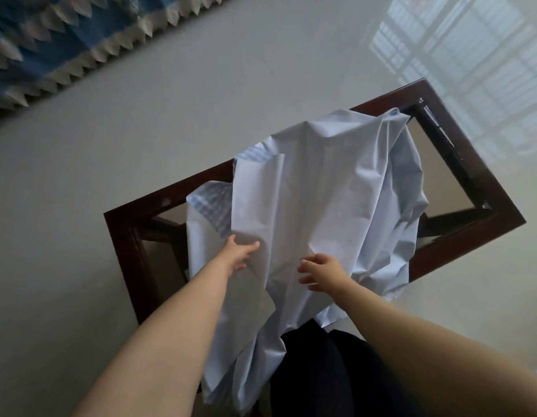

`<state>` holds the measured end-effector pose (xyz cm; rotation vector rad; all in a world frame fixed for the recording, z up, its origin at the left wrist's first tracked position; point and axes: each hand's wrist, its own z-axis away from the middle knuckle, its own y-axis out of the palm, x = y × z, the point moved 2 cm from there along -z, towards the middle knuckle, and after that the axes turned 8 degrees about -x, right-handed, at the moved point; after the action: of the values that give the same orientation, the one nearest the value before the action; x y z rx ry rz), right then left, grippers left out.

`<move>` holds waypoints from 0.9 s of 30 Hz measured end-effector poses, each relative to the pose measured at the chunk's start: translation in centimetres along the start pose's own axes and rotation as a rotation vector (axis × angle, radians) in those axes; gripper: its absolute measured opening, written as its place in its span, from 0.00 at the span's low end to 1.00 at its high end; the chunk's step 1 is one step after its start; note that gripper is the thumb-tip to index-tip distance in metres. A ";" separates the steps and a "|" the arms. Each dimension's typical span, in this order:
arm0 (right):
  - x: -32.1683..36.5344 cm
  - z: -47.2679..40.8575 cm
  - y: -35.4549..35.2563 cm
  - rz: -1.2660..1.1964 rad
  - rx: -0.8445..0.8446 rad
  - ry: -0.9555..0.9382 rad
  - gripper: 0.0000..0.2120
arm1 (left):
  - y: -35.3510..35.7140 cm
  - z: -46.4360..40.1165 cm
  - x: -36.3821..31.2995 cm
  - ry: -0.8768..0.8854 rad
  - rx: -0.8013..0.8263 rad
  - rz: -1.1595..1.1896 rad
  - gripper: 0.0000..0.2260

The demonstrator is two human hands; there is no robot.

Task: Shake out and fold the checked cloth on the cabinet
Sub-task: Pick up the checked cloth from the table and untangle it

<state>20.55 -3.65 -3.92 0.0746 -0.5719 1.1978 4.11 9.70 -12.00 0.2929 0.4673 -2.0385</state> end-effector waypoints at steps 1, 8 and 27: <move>-0.2 0.1 -0.2 -0.014 -0.001 0.015 0.11 | 0.2 -0.3 -0.2 -0.002 -0.024 -0.043 0.40; -1.4 1.3 -1.3 -0.115 -0.016 0.081 0.11 | -0.1 -2.2 -1.7 0.127 -0.262 -0.092 0.28; 5.5 8.8 -5.9 -0.007 -0.291 -0.414 0.08 | 8.4 25.5 -1.7 0.916 0.075 -0.332 0.08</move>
<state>23.81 -4.30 7.57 0.0780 -1.1031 1.0858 11.90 -3.94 9.79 1.2872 1.0437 -2.1509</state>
